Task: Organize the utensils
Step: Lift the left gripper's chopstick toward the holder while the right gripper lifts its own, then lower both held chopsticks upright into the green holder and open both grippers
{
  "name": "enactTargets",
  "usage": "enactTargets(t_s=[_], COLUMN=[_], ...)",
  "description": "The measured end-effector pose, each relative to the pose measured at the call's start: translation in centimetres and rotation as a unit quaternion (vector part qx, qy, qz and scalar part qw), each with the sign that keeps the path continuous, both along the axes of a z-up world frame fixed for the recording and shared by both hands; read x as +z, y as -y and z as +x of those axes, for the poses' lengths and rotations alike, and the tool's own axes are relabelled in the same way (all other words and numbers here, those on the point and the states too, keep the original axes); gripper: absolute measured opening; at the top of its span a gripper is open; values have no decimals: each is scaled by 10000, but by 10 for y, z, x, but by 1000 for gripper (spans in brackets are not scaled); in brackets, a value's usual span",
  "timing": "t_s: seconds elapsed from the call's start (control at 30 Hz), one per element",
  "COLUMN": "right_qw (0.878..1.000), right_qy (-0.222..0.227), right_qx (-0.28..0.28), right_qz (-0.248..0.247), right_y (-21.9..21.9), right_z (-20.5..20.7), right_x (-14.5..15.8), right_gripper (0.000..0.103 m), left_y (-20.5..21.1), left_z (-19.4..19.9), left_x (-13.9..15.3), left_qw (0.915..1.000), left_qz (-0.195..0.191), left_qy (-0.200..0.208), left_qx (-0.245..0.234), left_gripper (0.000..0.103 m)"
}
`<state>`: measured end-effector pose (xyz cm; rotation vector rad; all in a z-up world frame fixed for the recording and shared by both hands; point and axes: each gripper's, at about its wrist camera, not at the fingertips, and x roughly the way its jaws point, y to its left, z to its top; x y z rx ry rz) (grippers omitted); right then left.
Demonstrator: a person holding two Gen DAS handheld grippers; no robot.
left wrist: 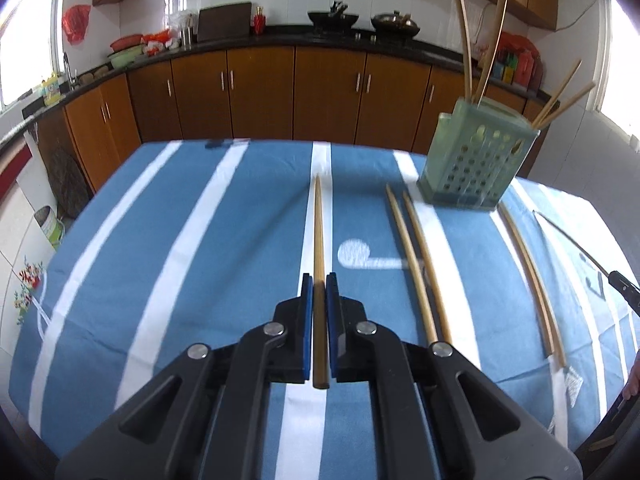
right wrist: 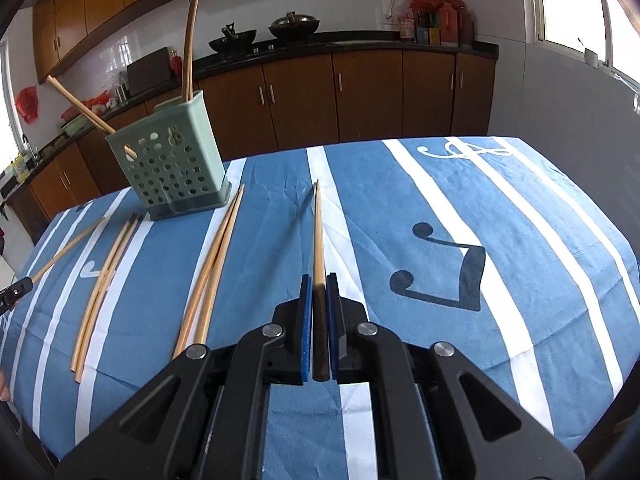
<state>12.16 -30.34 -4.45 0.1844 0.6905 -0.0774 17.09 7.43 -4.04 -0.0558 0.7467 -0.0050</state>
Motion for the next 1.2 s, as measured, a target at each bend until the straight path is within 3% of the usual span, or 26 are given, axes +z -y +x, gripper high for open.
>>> enactTargets(t_s=[0.37,0.8,1.0,1.2], right_qw=[9974,9947,9909,9841], right_qy=[693,1020,1344,1746], right_qx=[-146,-133,-1,300], right_qz=[162,84,-47,84], right_y=[13,9,2,-8], right_z=[-6,-5,1,6], right_x=[43,66,99,139], right_gripper=[7,7,7,7], left_y=[2,9,24,42], left_z=[-11,-12,-11,-10], left_x=[65,89,115,146], left_qw=[9951,9916,9877,9811], left_qz=[-205,-129,-88,-279], left_qy=[972,1276,1474,1721], left_qx=[2,-186,-510,-834], left_gripper=[8,7,7,7])
